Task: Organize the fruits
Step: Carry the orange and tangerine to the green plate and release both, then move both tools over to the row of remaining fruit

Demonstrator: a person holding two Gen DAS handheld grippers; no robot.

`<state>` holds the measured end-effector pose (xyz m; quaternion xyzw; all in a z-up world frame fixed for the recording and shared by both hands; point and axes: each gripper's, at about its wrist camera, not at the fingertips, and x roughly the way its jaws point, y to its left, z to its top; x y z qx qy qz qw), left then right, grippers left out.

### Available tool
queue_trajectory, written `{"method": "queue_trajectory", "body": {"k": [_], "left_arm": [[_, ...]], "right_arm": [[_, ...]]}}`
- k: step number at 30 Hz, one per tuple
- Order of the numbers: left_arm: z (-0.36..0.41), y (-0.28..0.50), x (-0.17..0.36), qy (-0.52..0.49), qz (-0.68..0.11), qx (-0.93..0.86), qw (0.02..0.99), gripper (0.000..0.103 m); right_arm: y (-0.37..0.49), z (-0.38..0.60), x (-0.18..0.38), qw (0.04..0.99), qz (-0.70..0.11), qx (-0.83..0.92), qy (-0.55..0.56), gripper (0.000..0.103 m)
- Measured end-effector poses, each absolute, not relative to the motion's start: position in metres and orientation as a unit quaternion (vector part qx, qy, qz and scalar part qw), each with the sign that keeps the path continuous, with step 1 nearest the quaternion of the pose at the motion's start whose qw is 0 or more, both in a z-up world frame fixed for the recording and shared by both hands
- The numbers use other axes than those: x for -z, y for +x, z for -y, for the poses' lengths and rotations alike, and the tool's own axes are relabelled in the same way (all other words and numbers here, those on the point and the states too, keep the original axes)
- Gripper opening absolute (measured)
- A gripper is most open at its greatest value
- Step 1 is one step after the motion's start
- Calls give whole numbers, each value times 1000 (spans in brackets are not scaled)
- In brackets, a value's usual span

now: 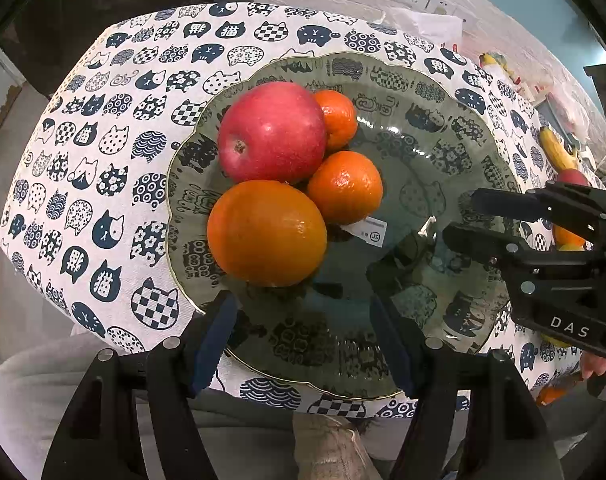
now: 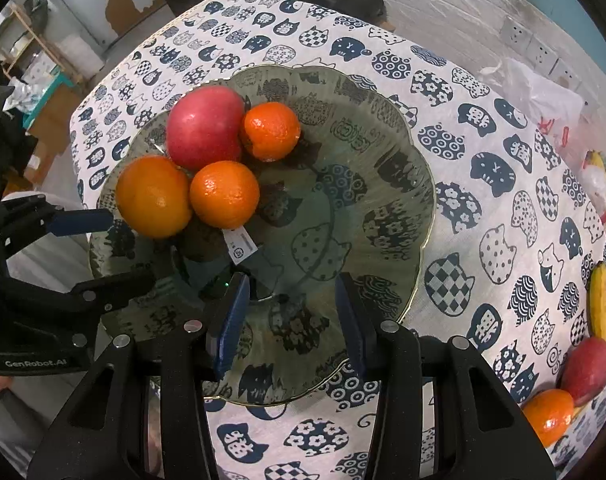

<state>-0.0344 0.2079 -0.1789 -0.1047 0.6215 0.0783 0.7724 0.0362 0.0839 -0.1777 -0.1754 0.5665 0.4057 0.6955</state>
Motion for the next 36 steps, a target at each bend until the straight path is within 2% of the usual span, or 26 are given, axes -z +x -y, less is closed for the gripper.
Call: {"method": "queue_trajectory", "body": {"k": [3,6,7,11,13,18,22,36], "left_arm": [[-204,-33,177,-96,-620,-78,775,71],[-199,-31,175,-88,-618,-77,777,71],[-197,-30,174,-89,-617,-76,778,71],[-188,-23,168,-95,-612,-65,783,77],[-181,-20,163,-91,-607,-60,787,77],[-156,-9,149,-79,-601,-41,795,78],[-127,-3,134,-51,-586,-19,808,81],[-34,16,133,31,-594,57,802,82]], "right_arm": [[35,-82,175,697,-565,-409,-169,43],[35,-75,166,704,-557,-411,-160,48],[36,-71,162,707,-554,-410,-157,53],[39,-54,144,720,-547,-404,-137,58],[41,-41,134,731,-541,-395,-129,62],[47,-7,119,748,-545,-363,-112,64],[54,30,113,757,-558,-326,-95,72],[52,131,120,768,-589,-241,-78,79]]}}
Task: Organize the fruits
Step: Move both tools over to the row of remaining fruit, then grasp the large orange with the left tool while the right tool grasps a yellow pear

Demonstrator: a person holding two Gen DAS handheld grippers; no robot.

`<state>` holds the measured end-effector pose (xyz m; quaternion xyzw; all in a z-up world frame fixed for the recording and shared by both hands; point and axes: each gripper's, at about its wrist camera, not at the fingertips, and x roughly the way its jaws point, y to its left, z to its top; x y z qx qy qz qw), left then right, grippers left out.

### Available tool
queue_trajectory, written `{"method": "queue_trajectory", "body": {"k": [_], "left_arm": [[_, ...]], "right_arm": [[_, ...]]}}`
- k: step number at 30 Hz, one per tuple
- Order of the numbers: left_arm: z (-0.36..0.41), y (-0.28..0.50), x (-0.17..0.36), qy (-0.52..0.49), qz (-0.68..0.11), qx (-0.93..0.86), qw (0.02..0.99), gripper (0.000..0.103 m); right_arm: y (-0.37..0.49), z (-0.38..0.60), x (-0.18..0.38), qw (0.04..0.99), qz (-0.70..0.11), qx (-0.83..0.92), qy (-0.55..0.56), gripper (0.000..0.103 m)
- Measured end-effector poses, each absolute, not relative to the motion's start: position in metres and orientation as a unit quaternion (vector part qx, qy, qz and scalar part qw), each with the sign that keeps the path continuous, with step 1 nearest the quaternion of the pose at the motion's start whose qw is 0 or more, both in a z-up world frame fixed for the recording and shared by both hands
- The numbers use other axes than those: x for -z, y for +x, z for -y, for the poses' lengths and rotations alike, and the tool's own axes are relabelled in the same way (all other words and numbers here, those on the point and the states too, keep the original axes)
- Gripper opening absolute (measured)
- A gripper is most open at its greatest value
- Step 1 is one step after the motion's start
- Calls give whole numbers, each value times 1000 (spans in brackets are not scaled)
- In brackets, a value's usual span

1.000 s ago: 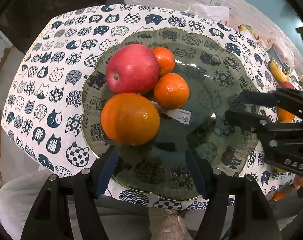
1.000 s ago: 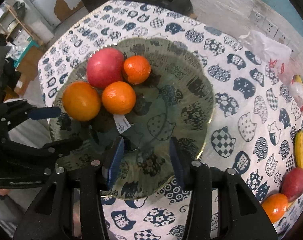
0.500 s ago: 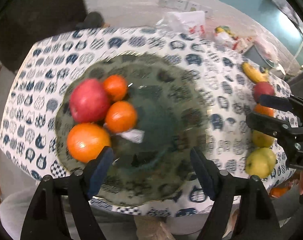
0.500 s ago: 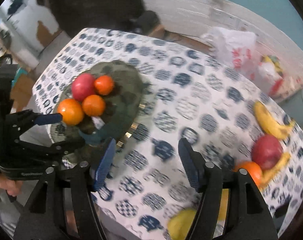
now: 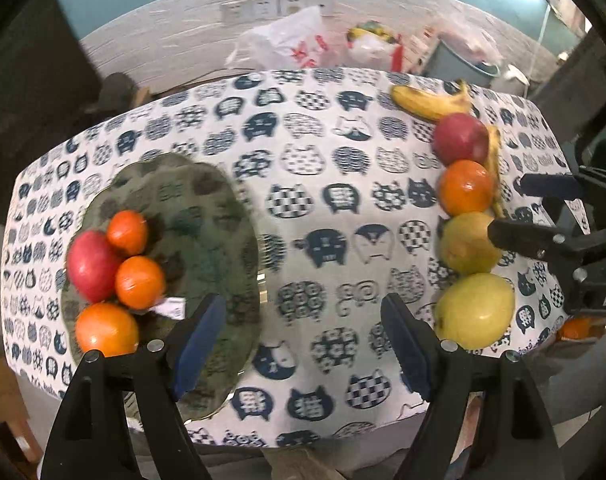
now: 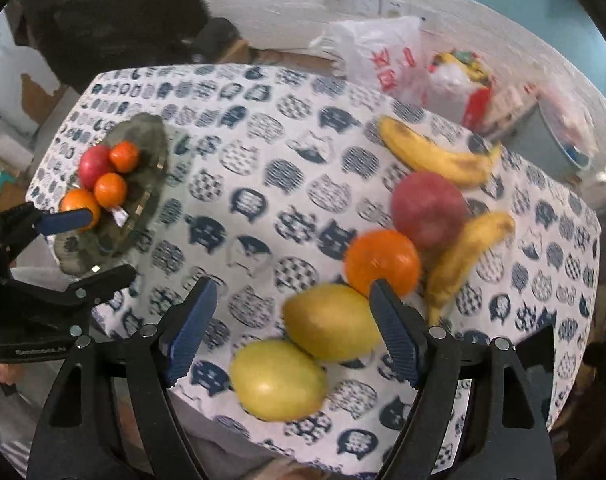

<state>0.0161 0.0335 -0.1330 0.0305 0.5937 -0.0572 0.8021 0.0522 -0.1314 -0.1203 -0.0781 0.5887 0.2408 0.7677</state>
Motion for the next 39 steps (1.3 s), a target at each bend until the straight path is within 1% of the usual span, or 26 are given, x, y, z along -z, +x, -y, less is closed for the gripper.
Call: {"method": "queue_trajectory", "body": {"k": [10,14,24,33,39], "left_arm": [[-14,26,156,46,-617,69,782,82],[-10,28,160,57,-619,70,780,82],[-8,32,169,49,-630,77,771,82],[1,39,170,51,-633,87,768,82],[12,47,164,45,-630,95,769,82]], "right_arm": [[50,154,158,744,-625,-222,-82,80],[49,151,174,732,-639,-221,-85,80],[59,140,206,716,-655,-215,-107,82],[60,143,211,717,-650,-230,-103,82],[56,171,202,729,-644,-216,-88,82]]}}
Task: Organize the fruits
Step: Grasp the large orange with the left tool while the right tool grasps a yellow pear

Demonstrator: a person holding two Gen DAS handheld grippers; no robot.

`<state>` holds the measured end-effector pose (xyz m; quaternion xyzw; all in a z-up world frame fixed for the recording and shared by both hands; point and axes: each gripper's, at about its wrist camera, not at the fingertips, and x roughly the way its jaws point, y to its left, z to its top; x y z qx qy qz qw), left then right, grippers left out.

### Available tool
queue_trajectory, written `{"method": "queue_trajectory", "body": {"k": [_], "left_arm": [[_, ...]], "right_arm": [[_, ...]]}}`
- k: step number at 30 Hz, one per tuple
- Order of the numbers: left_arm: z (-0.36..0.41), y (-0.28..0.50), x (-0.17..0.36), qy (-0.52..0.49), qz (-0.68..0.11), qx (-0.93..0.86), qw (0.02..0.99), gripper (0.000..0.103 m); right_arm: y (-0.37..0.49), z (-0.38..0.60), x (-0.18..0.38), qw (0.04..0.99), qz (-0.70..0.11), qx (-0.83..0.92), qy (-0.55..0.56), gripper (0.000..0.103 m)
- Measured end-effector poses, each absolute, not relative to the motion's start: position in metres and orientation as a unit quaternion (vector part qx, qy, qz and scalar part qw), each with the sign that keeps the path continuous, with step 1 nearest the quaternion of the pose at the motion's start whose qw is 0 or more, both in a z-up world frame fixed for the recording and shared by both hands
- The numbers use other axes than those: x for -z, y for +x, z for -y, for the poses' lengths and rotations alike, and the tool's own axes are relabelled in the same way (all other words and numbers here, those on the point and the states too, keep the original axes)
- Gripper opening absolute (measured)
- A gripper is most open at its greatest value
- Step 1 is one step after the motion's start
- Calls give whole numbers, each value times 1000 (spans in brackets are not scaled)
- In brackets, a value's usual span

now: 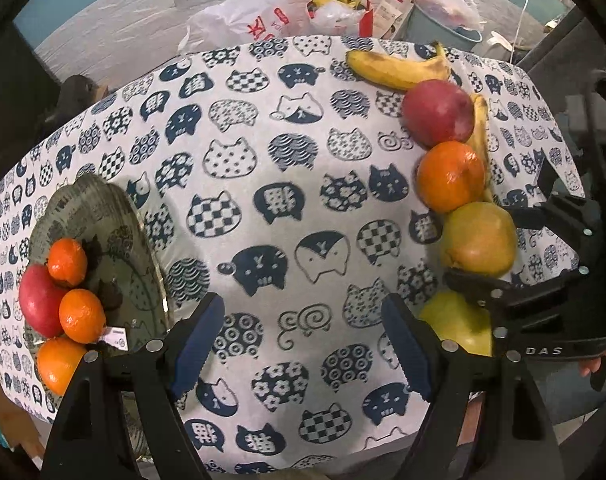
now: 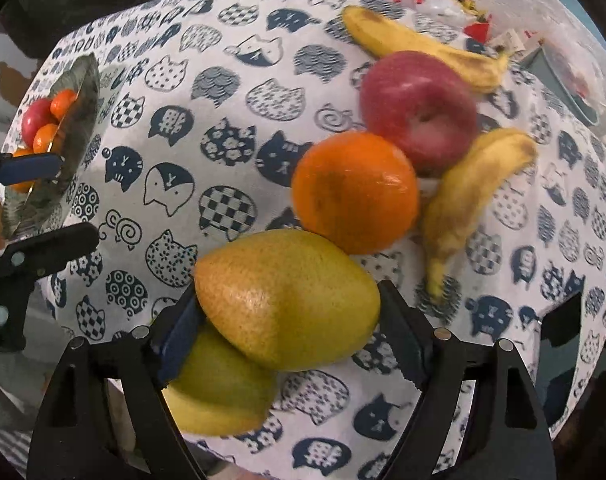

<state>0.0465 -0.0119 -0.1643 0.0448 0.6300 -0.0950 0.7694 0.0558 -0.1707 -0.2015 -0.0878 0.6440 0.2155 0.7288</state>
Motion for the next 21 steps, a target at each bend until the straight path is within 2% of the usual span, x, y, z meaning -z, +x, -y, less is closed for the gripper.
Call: {"method": "queue_trajectory", "body": {"k": [15,18,21], "left_arm": [[78,78,162,21,-625,133,769,83],[93,85,164,19,-622,138,770,87],[107,92,170,19,-621,142,771,87]], "right_arm": [[64,262,169,776,-618,-125,-20,82],[67,275,170,780,-614,-116,-12,82],[70,285,171,784,-610,-110,-4,82]]}}
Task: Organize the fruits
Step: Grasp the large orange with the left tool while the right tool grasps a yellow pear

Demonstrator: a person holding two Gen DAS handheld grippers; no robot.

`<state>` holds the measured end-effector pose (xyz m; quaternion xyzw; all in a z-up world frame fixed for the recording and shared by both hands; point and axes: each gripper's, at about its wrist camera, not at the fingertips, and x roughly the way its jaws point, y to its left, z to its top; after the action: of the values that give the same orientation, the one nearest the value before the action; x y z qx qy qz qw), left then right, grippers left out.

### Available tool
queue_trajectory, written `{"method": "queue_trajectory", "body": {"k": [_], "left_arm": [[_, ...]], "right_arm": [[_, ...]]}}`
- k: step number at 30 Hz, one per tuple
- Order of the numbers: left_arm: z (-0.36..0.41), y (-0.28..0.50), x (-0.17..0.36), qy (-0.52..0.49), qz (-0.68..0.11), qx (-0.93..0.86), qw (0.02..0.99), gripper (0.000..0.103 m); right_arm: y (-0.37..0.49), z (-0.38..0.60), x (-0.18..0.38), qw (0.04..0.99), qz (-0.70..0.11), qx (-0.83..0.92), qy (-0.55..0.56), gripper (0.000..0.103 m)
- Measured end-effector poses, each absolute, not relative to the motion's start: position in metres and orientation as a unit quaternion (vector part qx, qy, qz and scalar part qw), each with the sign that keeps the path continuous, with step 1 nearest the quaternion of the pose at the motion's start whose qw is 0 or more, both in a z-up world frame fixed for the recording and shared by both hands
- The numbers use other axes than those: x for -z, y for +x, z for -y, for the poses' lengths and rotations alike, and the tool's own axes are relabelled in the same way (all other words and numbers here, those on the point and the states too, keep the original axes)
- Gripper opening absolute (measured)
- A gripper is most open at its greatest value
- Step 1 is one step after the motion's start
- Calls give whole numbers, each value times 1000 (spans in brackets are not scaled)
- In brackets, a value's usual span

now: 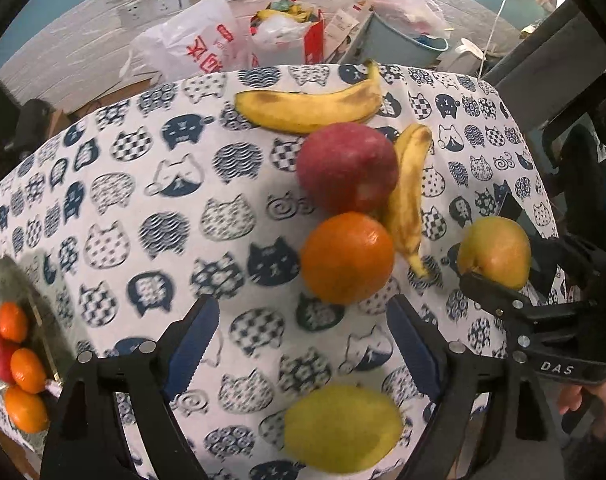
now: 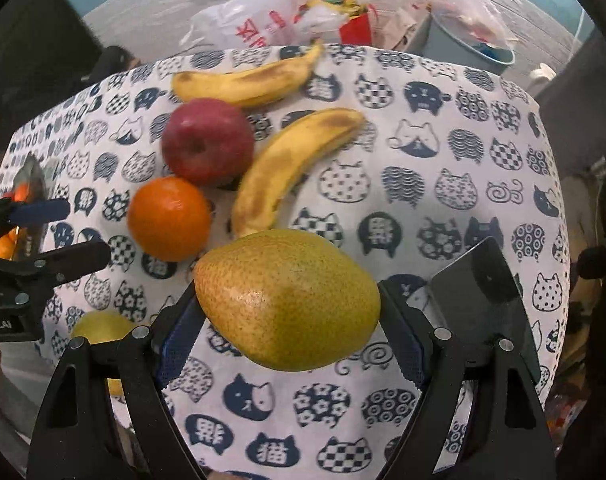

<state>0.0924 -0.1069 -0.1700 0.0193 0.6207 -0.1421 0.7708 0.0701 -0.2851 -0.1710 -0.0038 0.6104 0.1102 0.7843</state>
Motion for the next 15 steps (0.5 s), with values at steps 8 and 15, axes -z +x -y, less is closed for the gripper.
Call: {"method": "queue_trajectory", "body": {"k": [8,15], "left_arm": [[127,109,191,-9,-630,151,761,87],[141,115,211,1,-639,151,754,87]], "right_arm": [[75,307,177,786,-610,-95,16,82],[75,321,179,787,-610,-90,28,82]]}}
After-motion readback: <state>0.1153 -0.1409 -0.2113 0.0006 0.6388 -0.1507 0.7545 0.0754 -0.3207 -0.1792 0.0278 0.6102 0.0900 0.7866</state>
